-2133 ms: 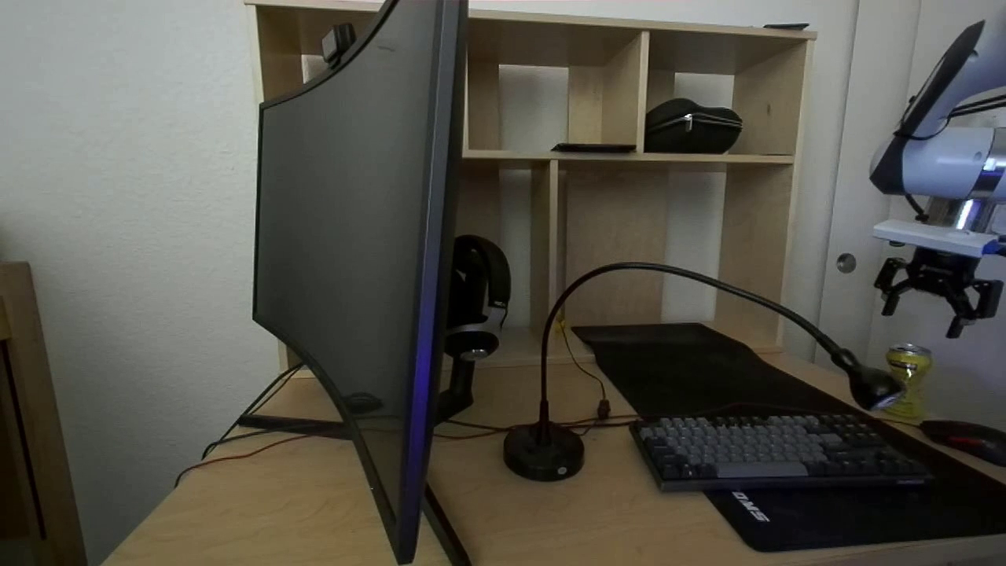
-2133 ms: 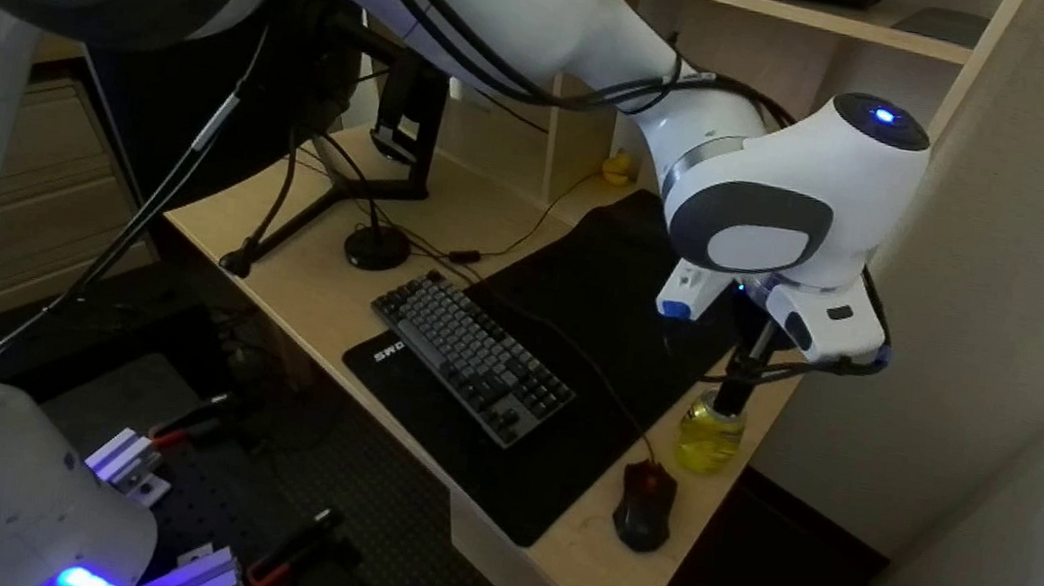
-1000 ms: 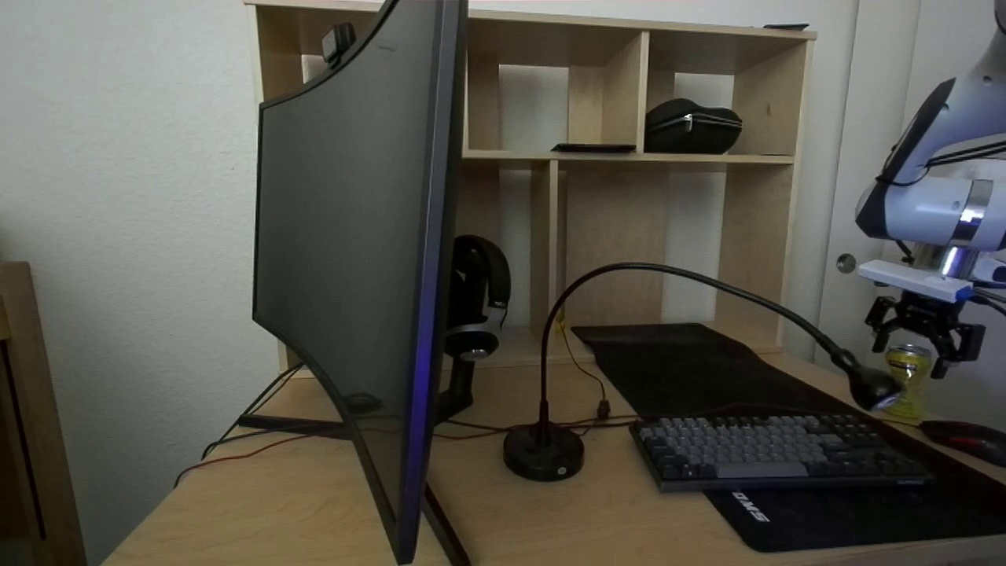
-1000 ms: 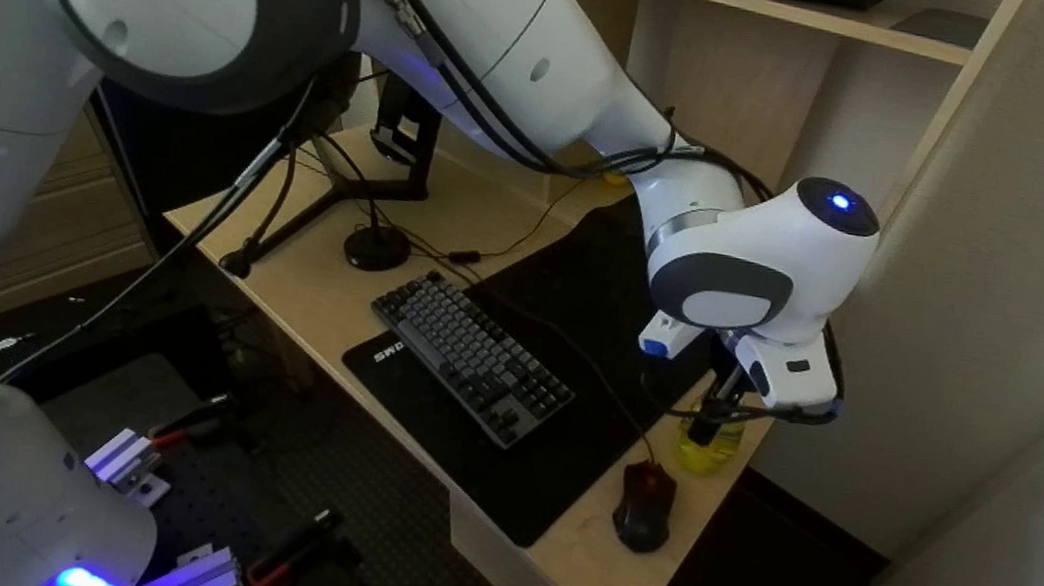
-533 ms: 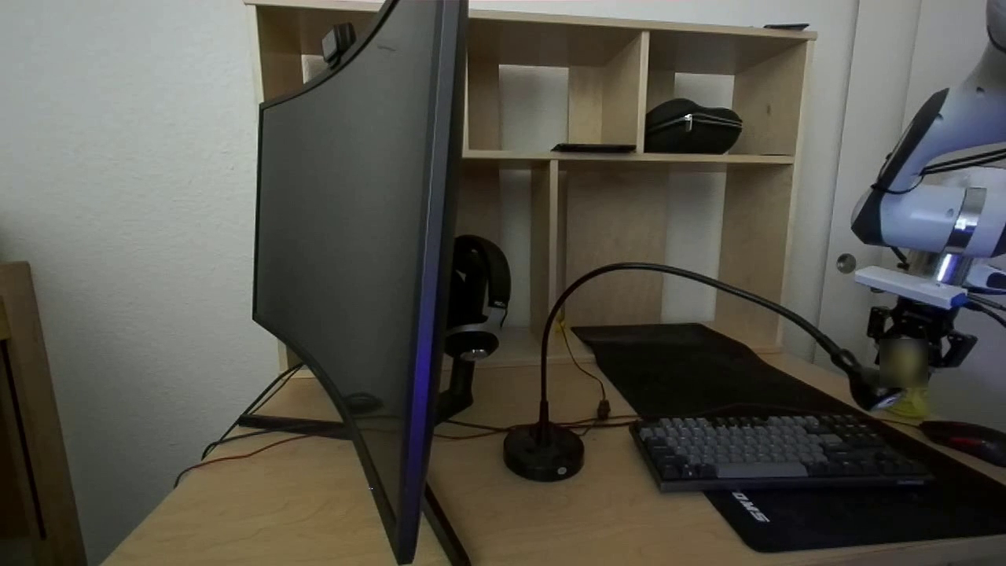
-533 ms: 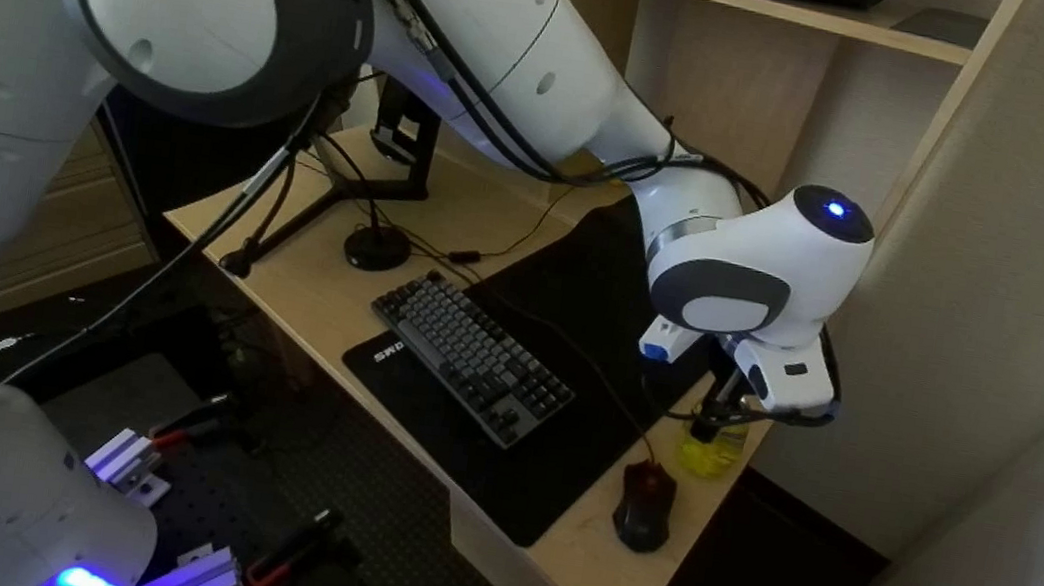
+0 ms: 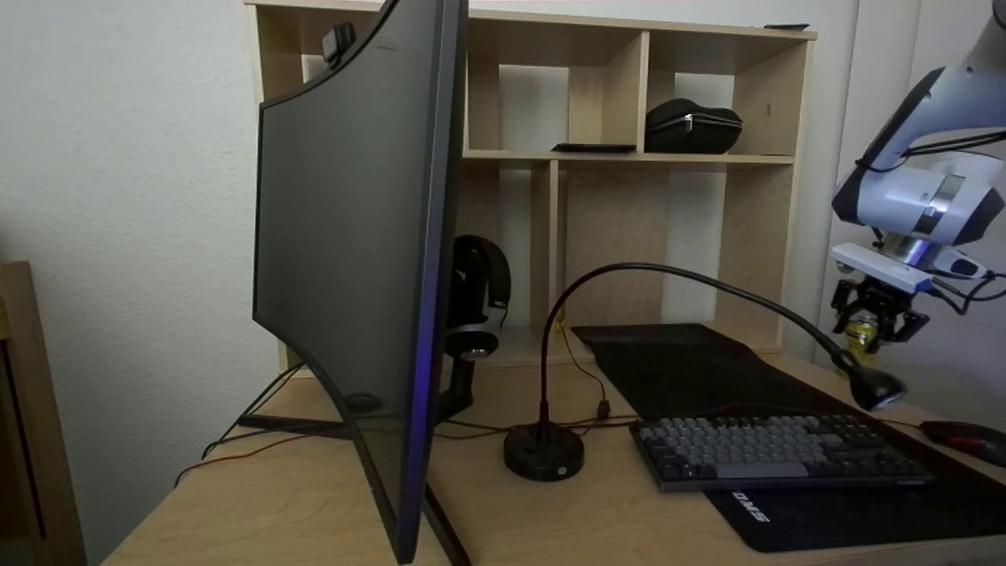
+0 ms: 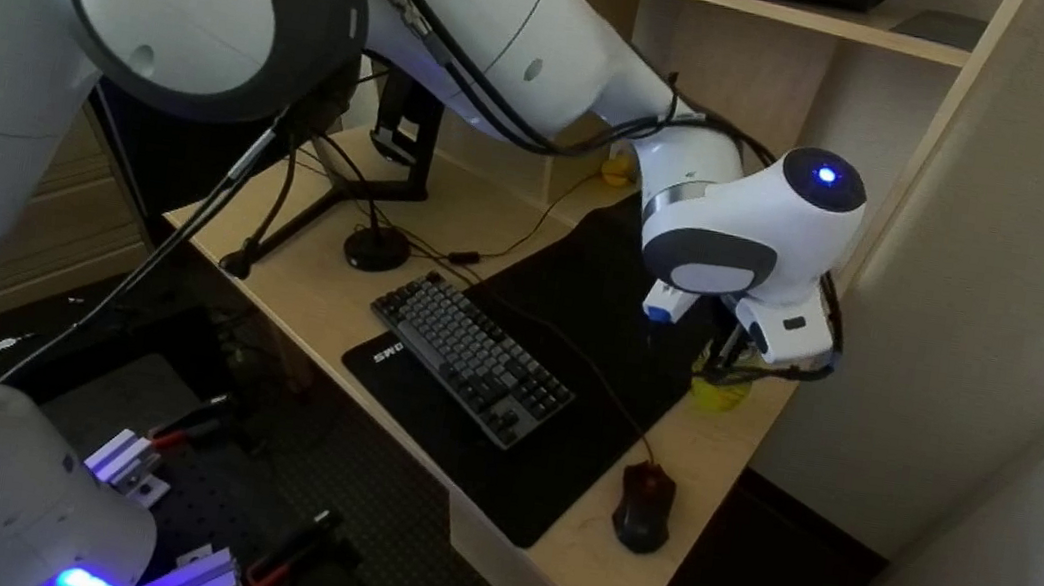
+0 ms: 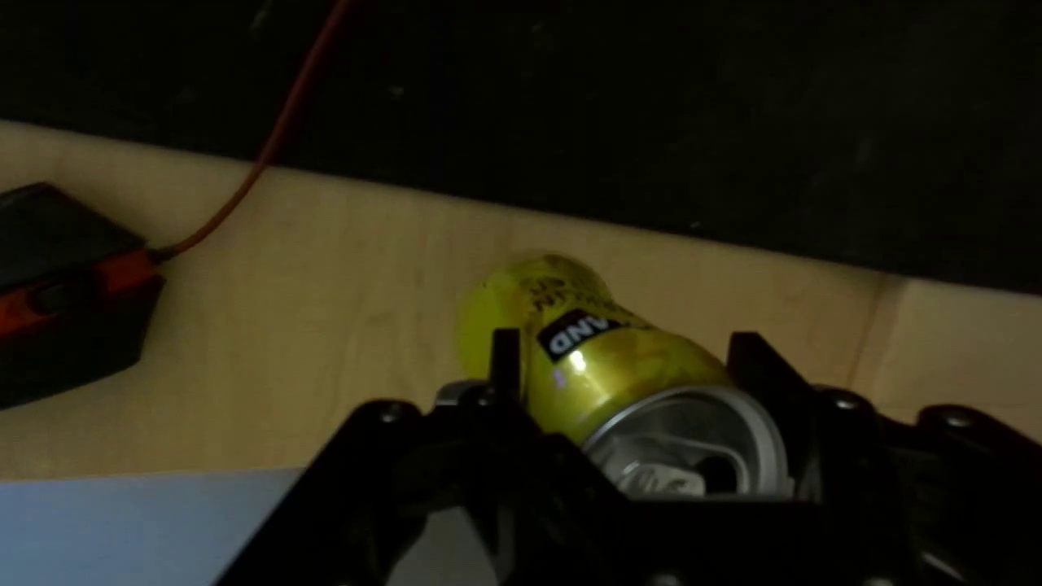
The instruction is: Move the yellow can to the left
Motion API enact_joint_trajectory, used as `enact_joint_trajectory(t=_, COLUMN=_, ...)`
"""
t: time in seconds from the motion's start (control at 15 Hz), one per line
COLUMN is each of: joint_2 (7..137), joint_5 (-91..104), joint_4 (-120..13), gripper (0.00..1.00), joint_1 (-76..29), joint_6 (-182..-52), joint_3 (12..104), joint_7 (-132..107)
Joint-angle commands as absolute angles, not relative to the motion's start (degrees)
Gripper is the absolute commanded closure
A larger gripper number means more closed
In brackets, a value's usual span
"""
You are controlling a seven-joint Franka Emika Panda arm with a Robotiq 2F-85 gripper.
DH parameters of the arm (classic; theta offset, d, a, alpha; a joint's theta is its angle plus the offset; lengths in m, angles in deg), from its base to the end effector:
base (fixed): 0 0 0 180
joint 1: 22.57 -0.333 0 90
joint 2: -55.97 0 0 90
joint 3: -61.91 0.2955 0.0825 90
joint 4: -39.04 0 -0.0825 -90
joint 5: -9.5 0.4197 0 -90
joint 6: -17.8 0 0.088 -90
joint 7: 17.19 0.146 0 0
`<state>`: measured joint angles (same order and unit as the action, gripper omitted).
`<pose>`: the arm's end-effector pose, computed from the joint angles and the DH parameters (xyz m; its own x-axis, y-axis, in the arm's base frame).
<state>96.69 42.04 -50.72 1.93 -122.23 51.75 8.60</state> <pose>0.6262 -0.4000 0.1724 0.1663 -0.9859 -0.0202 -0.9295 -0.1499 -0.3369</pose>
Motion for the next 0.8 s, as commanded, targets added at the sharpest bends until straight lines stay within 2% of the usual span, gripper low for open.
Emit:
enact_joint_trajectory(t=0.0, joint_2=94.1, joint_5=50.1, joint_4=-49.7, gripper=0.61, joint_1=5.7, joint_6=-119.5, joint_3=58.1, joint_7=0.2)
enact_joint_trajectory(t=0.07, joint_2=93.8, joint_5=52.4, joint_4=-49.2, gripper=0.61, joint_1=6.3, joint_6=-118.2, joint_3=59.2, joint_7=-2.6)
enact_joint_trajectory(t=0.13, joint_2=95.1, joint_5=49.5, joint_4=-49.4, gripper=0.36, joint_1=2.7, joint_6=-120.6, joint_3=55.2, joint_7=2.2)
enact_joint_trajectory(t=0.4, joint_2=94.5, joint_5=52.0, joint_4=-48.9, gripper=0.36, joint_1=3.6, joint_6=-119.4, joint_3=56.5, joint_7=-1.0)
enact_joint_trajectory(t=0.47, joint_2=94.3, joint_5=50.0, joint_4=-48.9, gripper=0.61, joint_1=3.0, joint_6=-118.5, joint_3=55.4, joint_7=-0.4)
enact_joint_trajectory(t=0.73, joint_2=96.1, joint_5=50.5, joint_4=-44.8, gripper=0.61, joint_1=6.0, joint_6=-110.0, joint_3=57.9, joint_7=-12.1)
